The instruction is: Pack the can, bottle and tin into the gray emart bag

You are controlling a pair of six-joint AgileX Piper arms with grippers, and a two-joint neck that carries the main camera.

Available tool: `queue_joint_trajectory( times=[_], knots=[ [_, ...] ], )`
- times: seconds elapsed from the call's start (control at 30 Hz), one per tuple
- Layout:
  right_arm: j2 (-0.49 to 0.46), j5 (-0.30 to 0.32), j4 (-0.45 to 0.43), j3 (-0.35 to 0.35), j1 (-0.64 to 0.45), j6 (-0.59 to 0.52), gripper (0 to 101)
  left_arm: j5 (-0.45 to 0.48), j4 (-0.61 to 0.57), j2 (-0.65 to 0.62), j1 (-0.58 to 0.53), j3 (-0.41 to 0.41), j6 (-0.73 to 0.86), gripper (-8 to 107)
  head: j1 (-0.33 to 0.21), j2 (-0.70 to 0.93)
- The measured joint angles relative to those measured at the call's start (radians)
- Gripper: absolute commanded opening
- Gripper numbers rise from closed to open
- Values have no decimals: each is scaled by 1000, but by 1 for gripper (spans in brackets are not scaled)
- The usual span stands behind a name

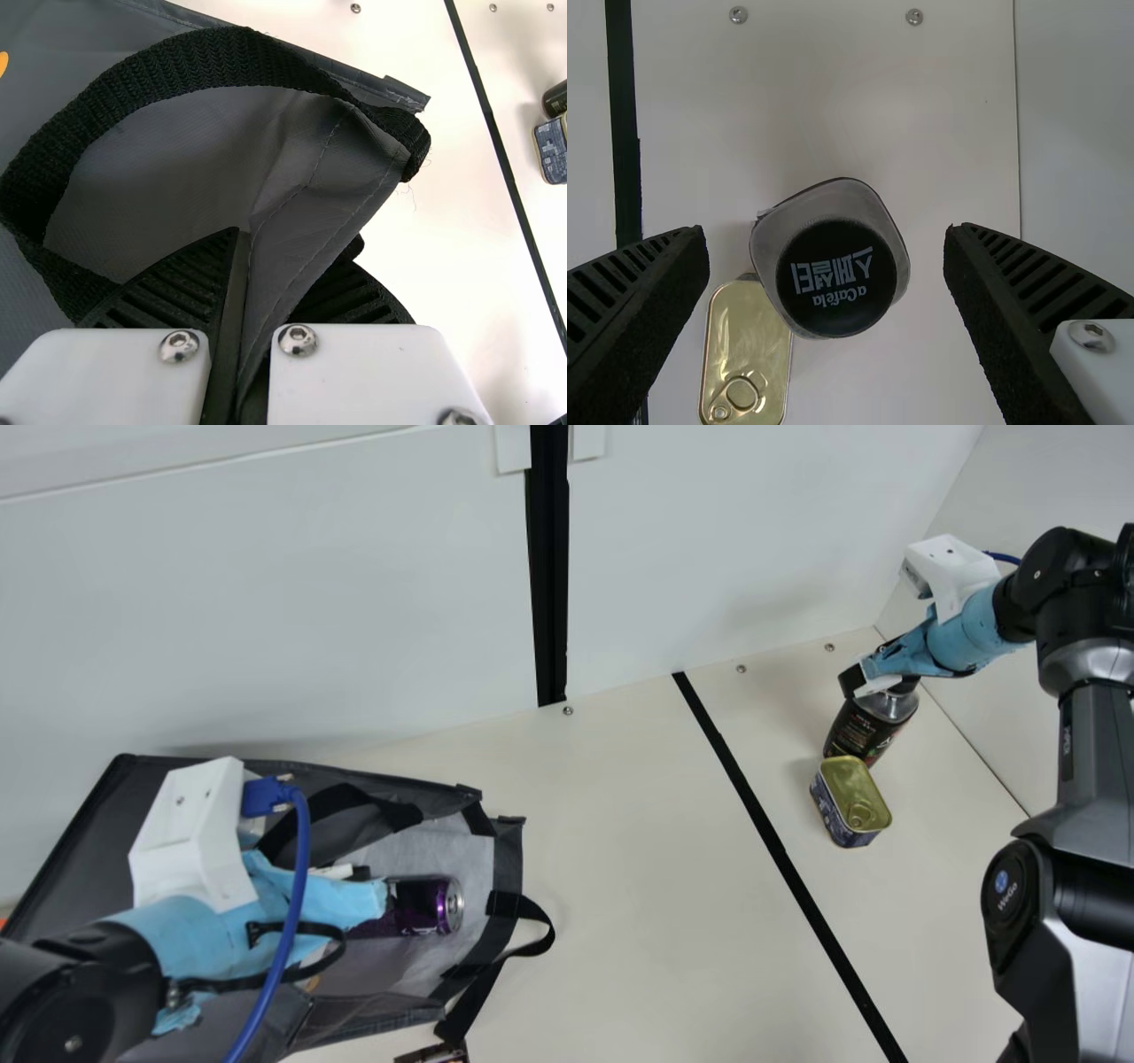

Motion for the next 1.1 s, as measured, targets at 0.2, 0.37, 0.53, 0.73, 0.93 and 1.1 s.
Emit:
queue_joint_trajectory(
  times=[0.2,0.37,0.53,0.73,0.93,1.1],
  knots=[
    [13,0,6,-5,-1,-6,91,0,0,0,0,0,0,10,0,0],
    [21,0,7,-7,-2,-9,91,0,0,0,0,0,0,10,0,2],
    [27,0,8,-10,-2,-9,58,0,0,0,0,0,0,10,0,2],
    [30,0,10,-15,1,-5,17,0,0,0,0,0,0,10,0,0],
    [32,0,7,-18,6,3,0,0,0,0,0,0,0,10,0,0],
    [33,2,5,-26,8,4,0,0,0,0,0,0,0,10,0,2]
  ],
)
